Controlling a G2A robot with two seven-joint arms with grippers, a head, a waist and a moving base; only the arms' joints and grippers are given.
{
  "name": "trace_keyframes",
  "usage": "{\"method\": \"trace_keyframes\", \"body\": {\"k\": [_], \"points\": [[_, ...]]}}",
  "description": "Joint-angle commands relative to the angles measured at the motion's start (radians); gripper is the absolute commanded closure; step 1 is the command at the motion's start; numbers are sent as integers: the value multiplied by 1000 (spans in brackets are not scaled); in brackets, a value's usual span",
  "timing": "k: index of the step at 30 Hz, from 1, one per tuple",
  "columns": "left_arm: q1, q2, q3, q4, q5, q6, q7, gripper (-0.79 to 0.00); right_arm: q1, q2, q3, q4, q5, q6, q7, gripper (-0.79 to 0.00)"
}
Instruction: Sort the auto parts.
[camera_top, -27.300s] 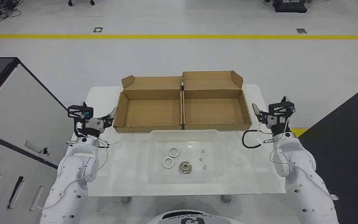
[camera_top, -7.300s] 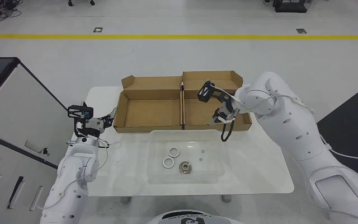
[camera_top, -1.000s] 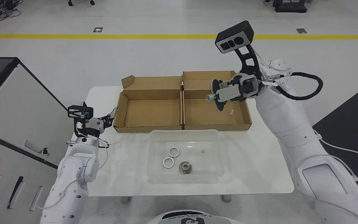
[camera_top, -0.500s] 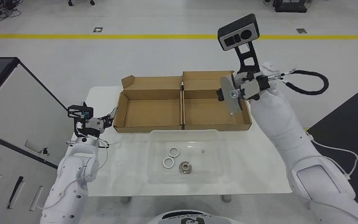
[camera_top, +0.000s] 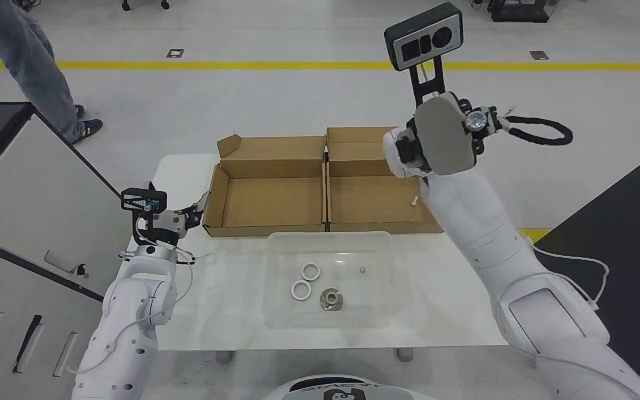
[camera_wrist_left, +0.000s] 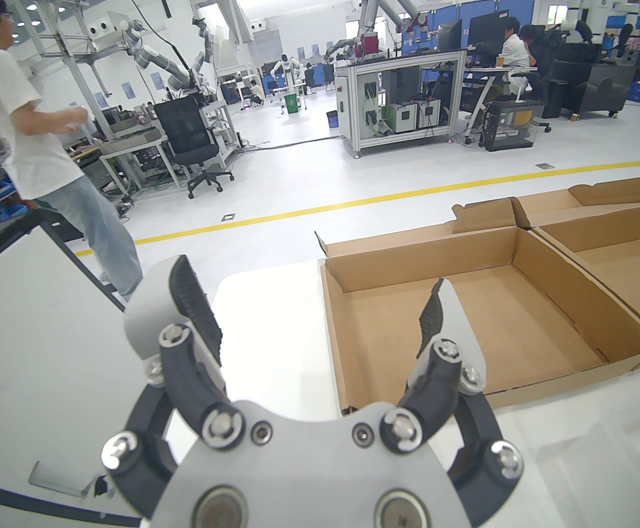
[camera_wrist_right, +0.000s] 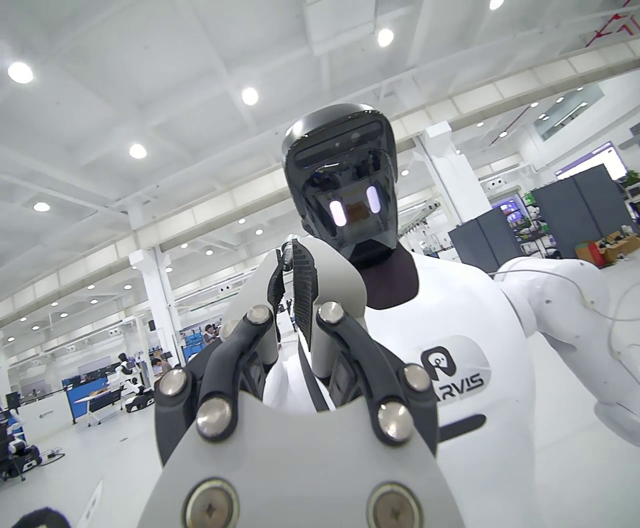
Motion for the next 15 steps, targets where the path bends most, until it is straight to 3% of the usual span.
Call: {"method": "trace_keyframes", "body": {"k": [1,9,15], "points": [[0,0,0,0,0,0,0,-785,13,0,7,38,-73,10,0,0],[0,0,0,0,0,0,0,-785,44,4,35,65,-330,63,-94,0],[0,0,0,0,0,0,0,-785,31,-3,40,38,-347,91,-118,0]]}}
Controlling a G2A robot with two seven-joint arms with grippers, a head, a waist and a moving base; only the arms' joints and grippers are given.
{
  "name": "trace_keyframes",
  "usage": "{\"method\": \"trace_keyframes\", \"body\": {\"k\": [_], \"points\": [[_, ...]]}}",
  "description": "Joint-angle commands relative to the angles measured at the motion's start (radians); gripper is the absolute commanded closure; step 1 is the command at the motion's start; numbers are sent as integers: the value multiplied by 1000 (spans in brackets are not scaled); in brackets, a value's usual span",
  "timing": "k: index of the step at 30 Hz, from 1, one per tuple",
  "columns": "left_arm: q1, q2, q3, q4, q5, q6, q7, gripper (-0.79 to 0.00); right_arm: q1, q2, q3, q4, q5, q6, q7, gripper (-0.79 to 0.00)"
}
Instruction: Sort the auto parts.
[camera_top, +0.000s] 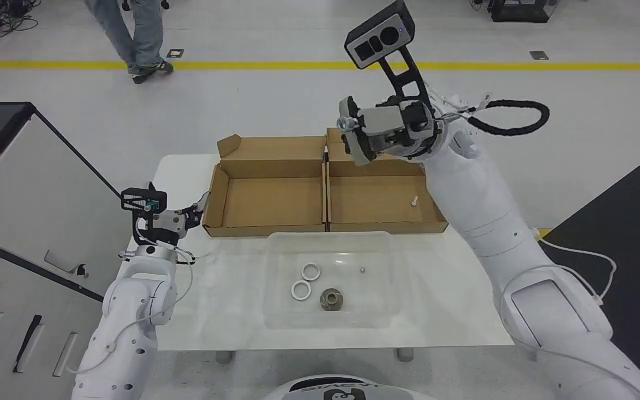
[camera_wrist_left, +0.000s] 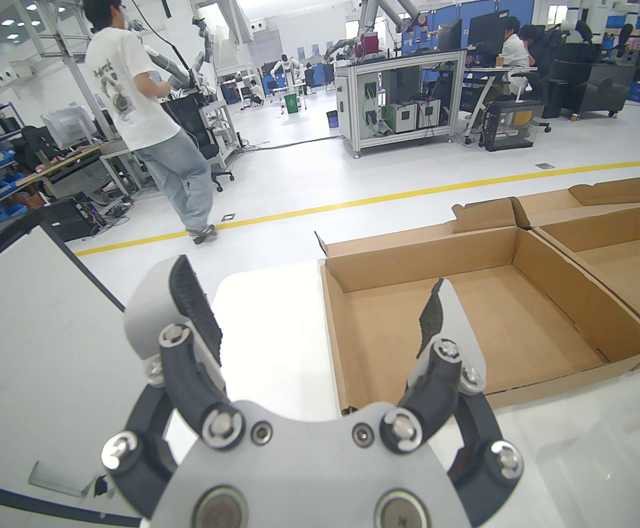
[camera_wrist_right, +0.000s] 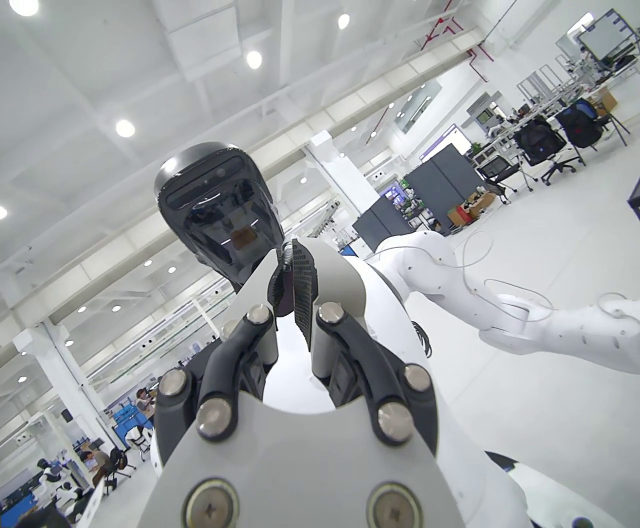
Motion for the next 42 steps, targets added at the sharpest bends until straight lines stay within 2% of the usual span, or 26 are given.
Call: {"method": "trace_keyframes", "body": {"k": [1,9,15,28,42], "points": [[0,0,0,0,0,0,0,-785,-4,-7,-3,-13,47,-2,21,0],[0,0,0,0,0,0,0,-785,-4,-55,-31,10,296,-42,125,0],[0,0,0,0,0,0,0,-785,-8,-81,-27,12,374,-47,125,0],[0,0,0,0,0,0,0,-785,18,-95,-6,60,154,-6,118,0],[0,0,0,0,0,0,0,-785,1,-110,18,42,149,11,116,0]]}}
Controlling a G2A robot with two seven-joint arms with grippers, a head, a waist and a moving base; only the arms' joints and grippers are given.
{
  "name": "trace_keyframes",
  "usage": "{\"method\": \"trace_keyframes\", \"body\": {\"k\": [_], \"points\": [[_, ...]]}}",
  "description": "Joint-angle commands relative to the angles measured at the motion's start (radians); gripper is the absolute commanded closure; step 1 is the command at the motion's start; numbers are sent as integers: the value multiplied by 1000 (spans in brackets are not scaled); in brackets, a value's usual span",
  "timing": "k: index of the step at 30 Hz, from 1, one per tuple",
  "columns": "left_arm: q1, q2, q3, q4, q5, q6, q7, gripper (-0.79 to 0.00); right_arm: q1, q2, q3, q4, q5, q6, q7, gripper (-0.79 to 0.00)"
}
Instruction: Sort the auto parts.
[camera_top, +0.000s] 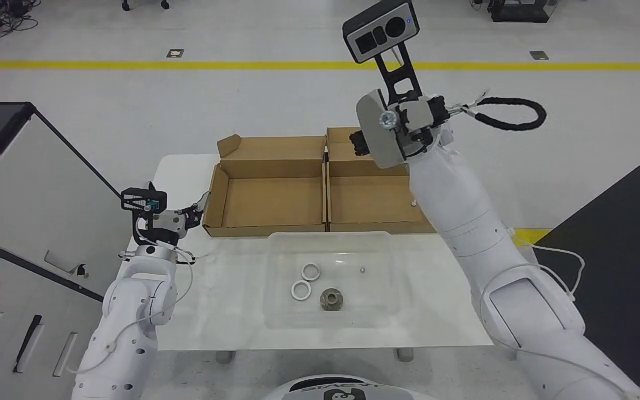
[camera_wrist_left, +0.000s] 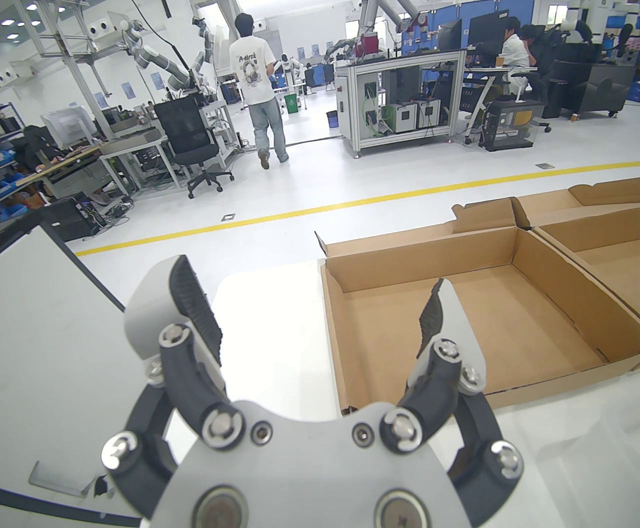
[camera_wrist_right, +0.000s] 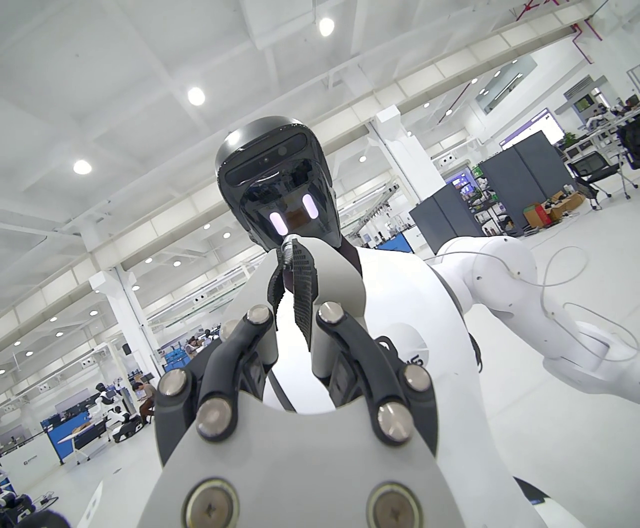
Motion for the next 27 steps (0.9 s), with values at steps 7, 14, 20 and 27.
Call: {"method": "trace_keyframes", "body": {"k": [7,14,20,27], "points": [[0,0,0,0,0,0,0,-785,0,0,0,0,0,0,0,0],[0,0,0,0,0,0,0,-785,0,0,0,0,0,0,0,0],[0,0,0,0,0,0,0,-785,-4,1,0,-6,-16,3,-15,0],[0,0,0,0,0,0,0,-785,-56,42,136,-32,-207,114,-19,0]]}}
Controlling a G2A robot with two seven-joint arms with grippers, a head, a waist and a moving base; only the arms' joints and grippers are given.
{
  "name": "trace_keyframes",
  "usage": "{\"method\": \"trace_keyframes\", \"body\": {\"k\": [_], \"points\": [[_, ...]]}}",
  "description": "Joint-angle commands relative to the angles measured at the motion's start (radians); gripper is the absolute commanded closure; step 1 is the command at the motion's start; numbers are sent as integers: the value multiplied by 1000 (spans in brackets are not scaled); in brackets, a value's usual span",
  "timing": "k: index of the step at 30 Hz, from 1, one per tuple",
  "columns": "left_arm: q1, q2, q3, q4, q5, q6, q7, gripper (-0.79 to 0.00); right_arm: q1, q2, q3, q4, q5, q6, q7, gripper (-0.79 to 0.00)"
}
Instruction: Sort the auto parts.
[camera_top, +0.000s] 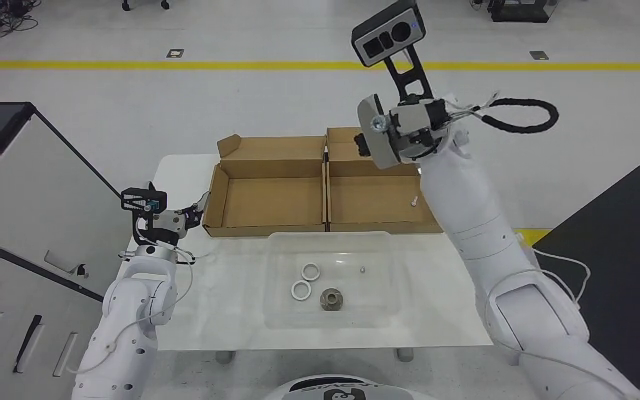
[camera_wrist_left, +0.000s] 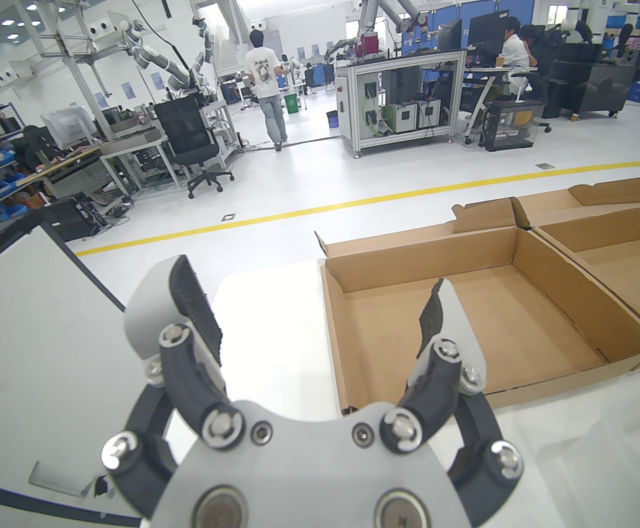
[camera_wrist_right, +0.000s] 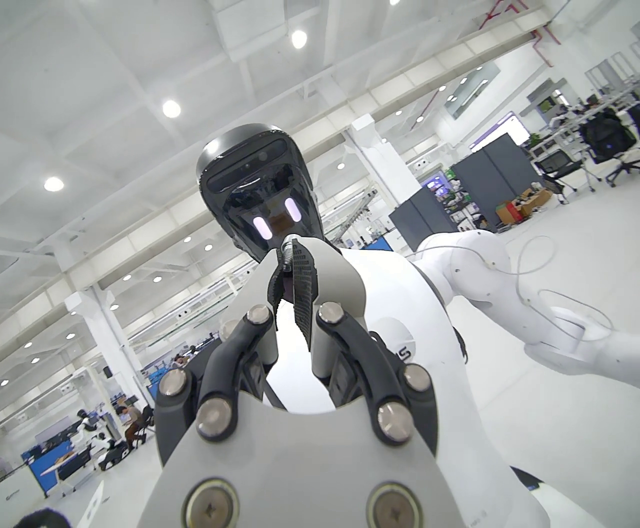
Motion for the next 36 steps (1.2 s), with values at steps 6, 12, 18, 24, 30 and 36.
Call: {"method": "trace_keyframes", "body": {"k": [6,12,18,24,30,36], "points": [[0,0,0,0,0,0,0,-785,-23,80,222,-21,-346,200,33,0],[0,0,0,0,0,0,0,-785,-7,152,305,-40,-570,340,33,0],[0,0,0,0,0,0,0,-785,80,227,220,13,-844,376,33,0],[0,0,0,0,0,0,0,-785,193,278,59,120,-997,348,33,0],[0,0,0,0,0,0,0,-785,291,295,-138,221,-1122,323,33,0],[0,0,0,0,0,0,0,-785,373,288,-292,318,-1241,307,33,0]]}}
